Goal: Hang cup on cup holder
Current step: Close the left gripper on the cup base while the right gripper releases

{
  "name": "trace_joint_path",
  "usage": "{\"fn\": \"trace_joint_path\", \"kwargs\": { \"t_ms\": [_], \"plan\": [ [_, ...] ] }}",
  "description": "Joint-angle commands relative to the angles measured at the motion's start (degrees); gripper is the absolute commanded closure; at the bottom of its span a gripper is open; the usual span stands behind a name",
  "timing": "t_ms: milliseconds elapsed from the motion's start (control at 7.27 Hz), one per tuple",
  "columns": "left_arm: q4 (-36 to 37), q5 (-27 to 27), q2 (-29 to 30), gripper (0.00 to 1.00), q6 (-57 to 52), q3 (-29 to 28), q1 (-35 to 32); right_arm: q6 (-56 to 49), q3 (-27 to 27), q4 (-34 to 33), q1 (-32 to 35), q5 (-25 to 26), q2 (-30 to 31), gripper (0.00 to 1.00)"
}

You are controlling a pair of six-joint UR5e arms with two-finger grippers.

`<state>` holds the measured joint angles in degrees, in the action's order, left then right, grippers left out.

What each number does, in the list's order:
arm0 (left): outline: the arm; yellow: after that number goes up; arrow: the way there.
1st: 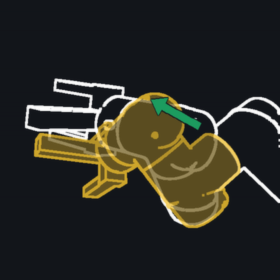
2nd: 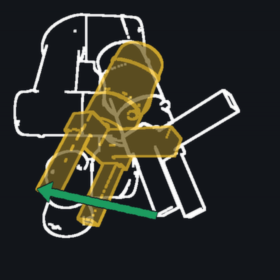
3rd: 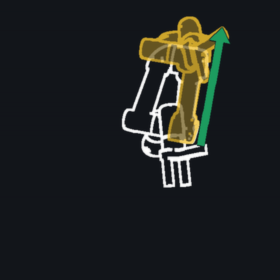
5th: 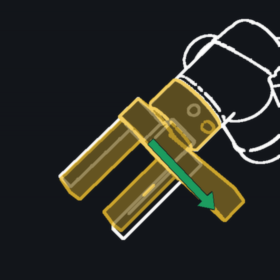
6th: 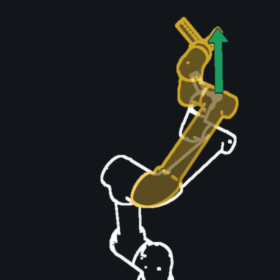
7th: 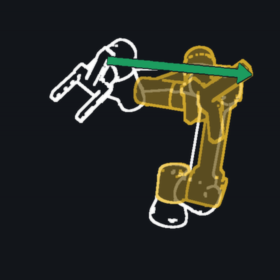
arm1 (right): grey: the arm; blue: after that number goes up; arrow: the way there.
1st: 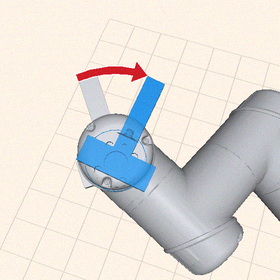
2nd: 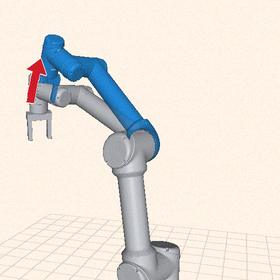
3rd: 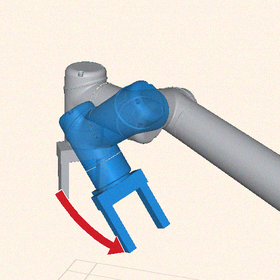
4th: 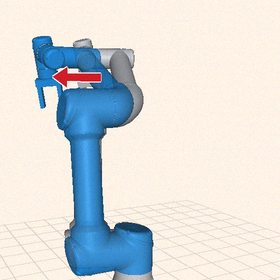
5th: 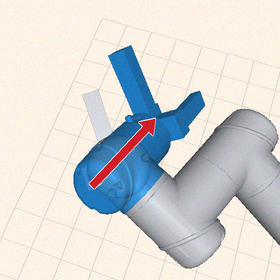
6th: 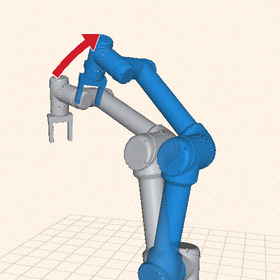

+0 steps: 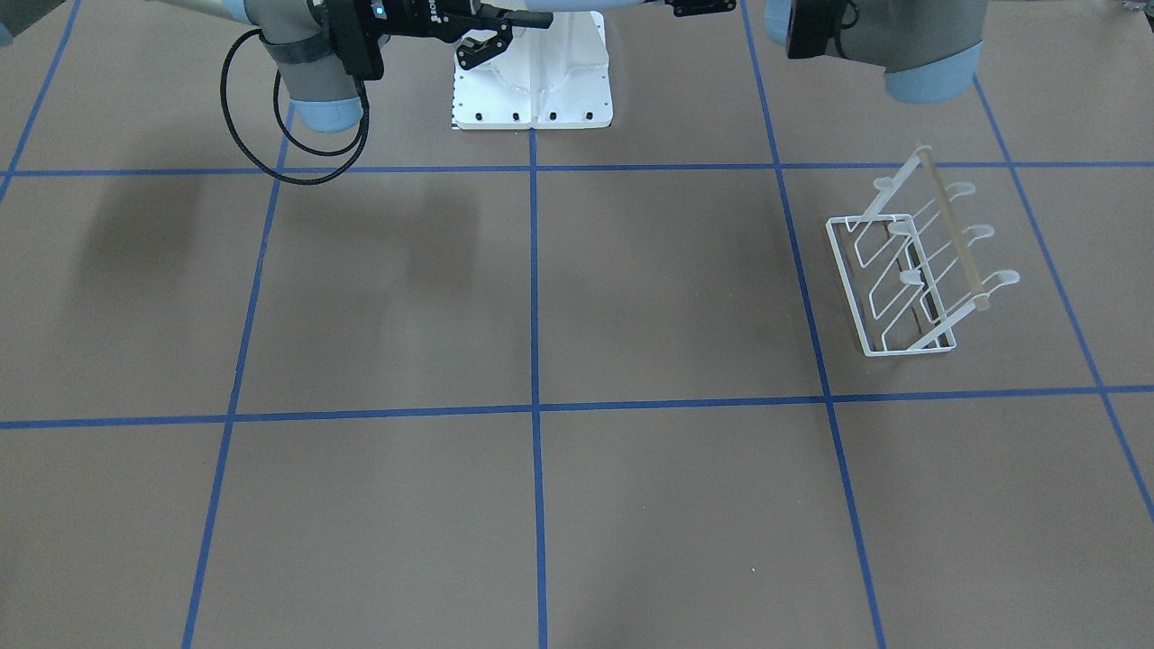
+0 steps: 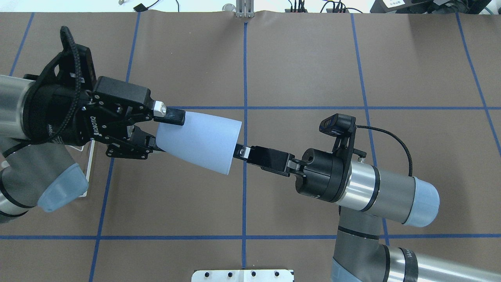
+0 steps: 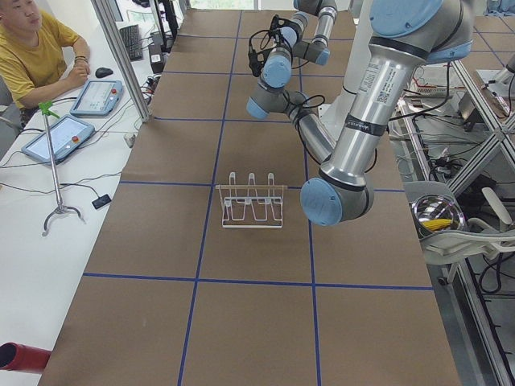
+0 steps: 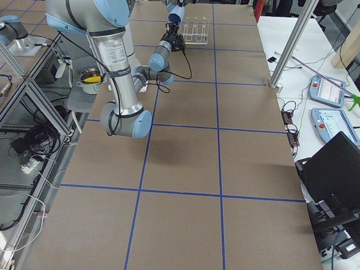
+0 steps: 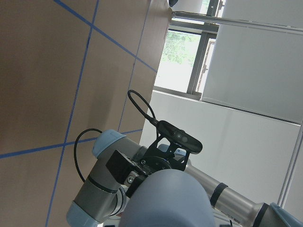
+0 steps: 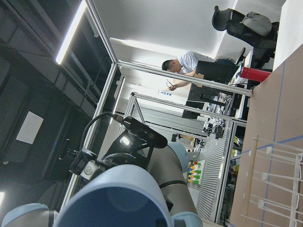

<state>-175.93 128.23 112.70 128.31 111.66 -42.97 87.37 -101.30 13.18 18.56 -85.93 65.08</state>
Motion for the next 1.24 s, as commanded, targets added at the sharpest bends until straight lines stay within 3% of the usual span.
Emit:
{"fn": "trace_joint_path", "kwargs": {
  "t_ms": [0, 275, 688, 962, 1100],
  "plan": [
    [-0.64, 0.0, 0.06, 1.0, -0.08, -0.13, 0.0, 0.26, -1.52, -0.09, 0.42, 0.41, 1.0, 0.0],
    [-0.72, -2.54, 0.06, 1.0, -0.6, -0.04, -0.18, 0.61, -4.34, -0.44, 1.64, 0.24, 5.12, 0.0],
    [0.76, -2.2, -0.81, 1.0, -4.98, 0.13, -2.37, 1.05, -3.73, -7.36, 8.75, -1.51, 13.9, 0.0],
    [6.8, 3.3, -0.64, 1.0, -6.22, 0.31, -7.53, 1.05, -3.73, -18.92, 17.87, -11.75, 15.33, 0.0],
    [11.01, 6.82, -0.73, 1.0, -9.36, 0.31, -10.61, 0.96, -3.73, -26.2, 24.0, -19.9, 15.34, 0.0]
  ]
}}
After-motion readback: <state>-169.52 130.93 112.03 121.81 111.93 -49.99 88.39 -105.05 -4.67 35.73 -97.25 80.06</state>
